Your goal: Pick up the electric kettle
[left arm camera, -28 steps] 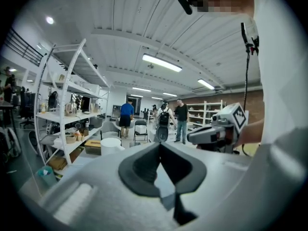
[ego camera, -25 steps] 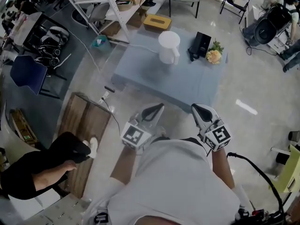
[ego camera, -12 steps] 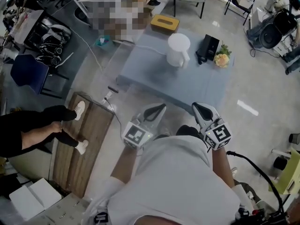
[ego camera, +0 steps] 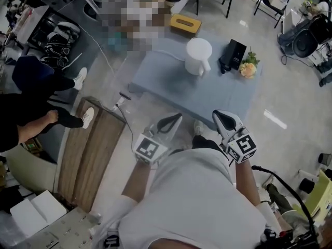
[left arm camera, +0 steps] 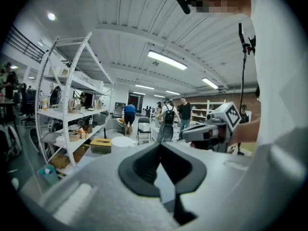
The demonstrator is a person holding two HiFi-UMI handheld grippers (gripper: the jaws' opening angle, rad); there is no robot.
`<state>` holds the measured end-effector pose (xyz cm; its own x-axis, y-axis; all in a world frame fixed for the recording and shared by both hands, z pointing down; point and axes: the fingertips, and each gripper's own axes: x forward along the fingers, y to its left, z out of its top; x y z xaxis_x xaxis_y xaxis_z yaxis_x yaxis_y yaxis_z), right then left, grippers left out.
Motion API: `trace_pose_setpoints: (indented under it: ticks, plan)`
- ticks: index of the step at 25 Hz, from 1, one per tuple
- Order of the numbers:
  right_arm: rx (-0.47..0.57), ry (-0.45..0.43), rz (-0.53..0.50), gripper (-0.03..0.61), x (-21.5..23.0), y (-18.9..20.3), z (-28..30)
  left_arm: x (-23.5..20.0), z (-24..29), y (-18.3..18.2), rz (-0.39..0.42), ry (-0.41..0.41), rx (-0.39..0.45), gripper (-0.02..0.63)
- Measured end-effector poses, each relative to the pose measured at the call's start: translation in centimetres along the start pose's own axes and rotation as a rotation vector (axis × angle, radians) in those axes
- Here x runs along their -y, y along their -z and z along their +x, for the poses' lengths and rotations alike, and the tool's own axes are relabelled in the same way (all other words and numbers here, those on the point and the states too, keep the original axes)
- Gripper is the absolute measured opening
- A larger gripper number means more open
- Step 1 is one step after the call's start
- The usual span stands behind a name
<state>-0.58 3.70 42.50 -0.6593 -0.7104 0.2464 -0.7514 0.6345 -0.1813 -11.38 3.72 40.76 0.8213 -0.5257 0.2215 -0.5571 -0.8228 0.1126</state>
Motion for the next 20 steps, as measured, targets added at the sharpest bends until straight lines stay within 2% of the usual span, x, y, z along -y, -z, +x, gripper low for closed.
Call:
trace_pose_setpoints:
  ticks: [6,11,20]
  plan:
    - [-0.019,-0.073,-0.025,0.006,4.1,-0.9,1.6,-1.3,3.6,-1.4,-0.021,-0.041,0.027,0.003]
    - [-0.03,-0.099,-0.021,0.006,7.6,-1.4,2.4,-2.6,6.2,-1.9,-0.036,-0.078,0.021,0.003]
    - [-0.061,-0.163,-0.025,0.012,12.7,-0.2,4.5,-4.6,9.2,-1.8,-0.049,-0.157,0.005,0.003]
